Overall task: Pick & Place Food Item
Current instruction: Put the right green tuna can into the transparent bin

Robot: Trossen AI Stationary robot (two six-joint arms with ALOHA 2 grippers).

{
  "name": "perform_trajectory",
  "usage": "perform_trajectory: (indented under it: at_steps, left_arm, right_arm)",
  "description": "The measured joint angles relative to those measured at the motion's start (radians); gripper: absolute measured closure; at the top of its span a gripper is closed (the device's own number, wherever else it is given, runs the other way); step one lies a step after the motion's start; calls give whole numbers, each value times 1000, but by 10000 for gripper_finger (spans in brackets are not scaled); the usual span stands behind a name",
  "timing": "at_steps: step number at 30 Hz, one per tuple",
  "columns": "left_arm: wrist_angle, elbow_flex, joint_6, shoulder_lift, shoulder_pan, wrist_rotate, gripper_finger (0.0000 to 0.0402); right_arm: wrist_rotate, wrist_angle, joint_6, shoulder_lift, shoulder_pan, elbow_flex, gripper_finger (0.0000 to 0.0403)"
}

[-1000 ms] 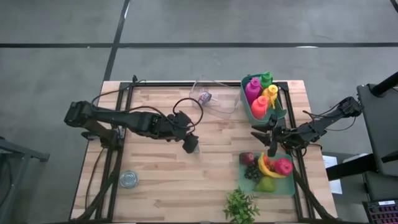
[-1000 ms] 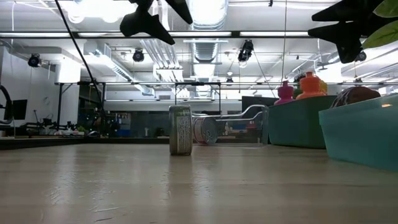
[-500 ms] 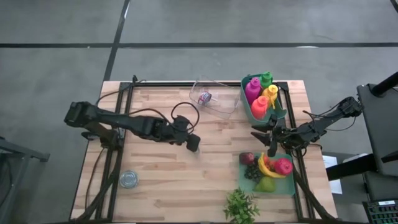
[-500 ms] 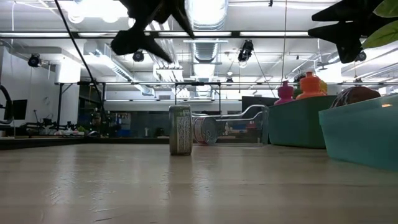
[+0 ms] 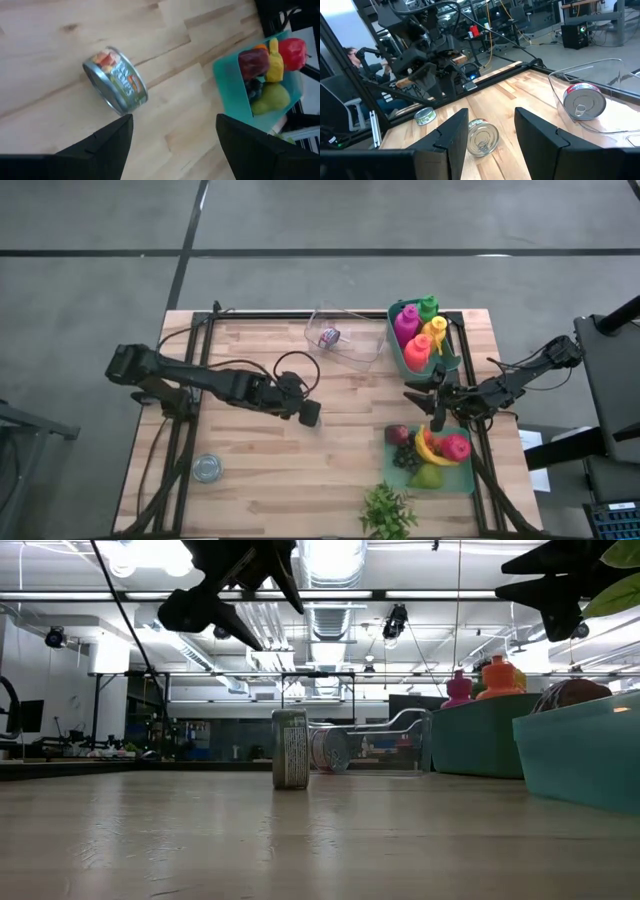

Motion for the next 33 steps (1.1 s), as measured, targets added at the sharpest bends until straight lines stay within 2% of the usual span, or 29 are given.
perform_trajectory:
  at_steps: [4, 10, 23, 29, 33]
  left_arm:
    - [0, 0, -10, 0, -1, 25, 113]
    - [19, 0, -29, 15, 0, -21, 113]
    - [59, 1, -20, 88, 28, -1, 113]
    - [-12, 22, -145, 143, 56, 33, 113]
    - [-136, 68, -238, 183, 56, 38, 113]
  right_arm:
    - [0, 0, 0, 0, 0, 0, 245]
    - [0, 0, 0, 0, 0, 0, 245]
    - [0, -16, 0, 0, 0, 0, 245]
    - [1, -23, 0, 0, 0, 0, 245]
    - [1, -23, 0, 1, 0, 0, 245]
